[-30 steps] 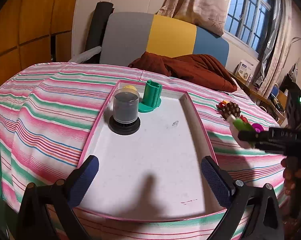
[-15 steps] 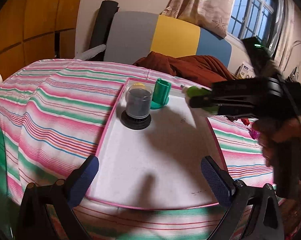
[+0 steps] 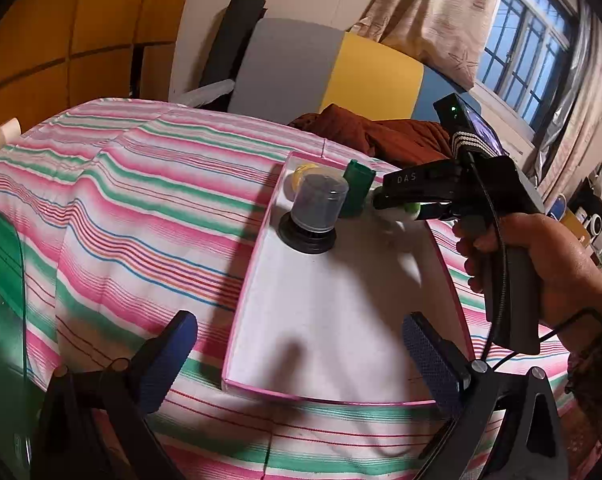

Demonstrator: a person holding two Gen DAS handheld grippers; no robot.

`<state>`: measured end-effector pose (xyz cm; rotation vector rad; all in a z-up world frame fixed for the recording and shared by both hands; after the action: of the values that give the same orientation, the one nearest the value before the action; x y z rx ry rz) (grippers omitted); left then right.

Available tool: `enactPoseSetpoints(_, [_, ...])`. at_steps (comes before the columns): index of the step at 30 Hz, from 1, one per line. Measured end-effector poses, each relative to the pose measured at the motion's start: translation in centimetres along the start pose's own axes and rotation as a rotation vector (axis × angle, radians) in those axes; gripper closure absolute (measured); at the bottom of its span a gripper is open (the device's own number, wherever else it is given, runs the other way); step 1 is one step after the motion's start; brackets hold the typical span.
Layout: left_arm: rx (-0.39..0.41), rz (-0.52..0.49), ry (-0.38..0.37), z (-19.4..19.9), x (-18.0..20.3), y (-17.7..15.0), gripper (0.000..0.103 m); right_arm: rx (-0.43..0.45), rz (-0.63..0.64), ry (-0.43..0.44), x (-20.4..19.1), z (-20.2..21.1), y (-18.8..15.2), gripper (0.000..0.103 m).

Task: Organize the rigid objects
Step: 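Carry the green ring into the tray and open the right tool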

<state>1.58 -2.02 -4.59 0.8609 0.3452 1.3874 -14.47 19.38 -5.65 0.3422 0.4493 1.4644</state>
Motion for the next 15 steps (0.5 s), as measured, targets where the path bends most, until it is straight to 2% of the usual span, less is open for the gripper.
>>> enactPoseSetpoints(7, [-0.002,0.014,-0.001,-0.3,0.1,-0.2,0.000,0.073,-0.037,0.021,1.2,2.8,-1.2,0.048])
enactPoseSetpoints(15, [-0.014,-0.007,0.005,-0.3,0.9,-0.5,0.000,0.094,-0.097,0.088,2.5,5.1,-3.3,0.048])
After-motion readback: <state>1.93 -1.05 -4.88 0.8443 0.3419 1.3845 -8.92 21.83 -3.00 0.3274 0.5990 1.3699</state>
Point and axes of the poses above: each gripper's, at about its wrist camera, not at the fingertips, and z roughly against the way its jaws point, x to its right, y to its top, the point moved 1 cm from there along -z, roughly the way its jaws point, and after that the axes turned 1 degree about -z, right-handed, at the moved point
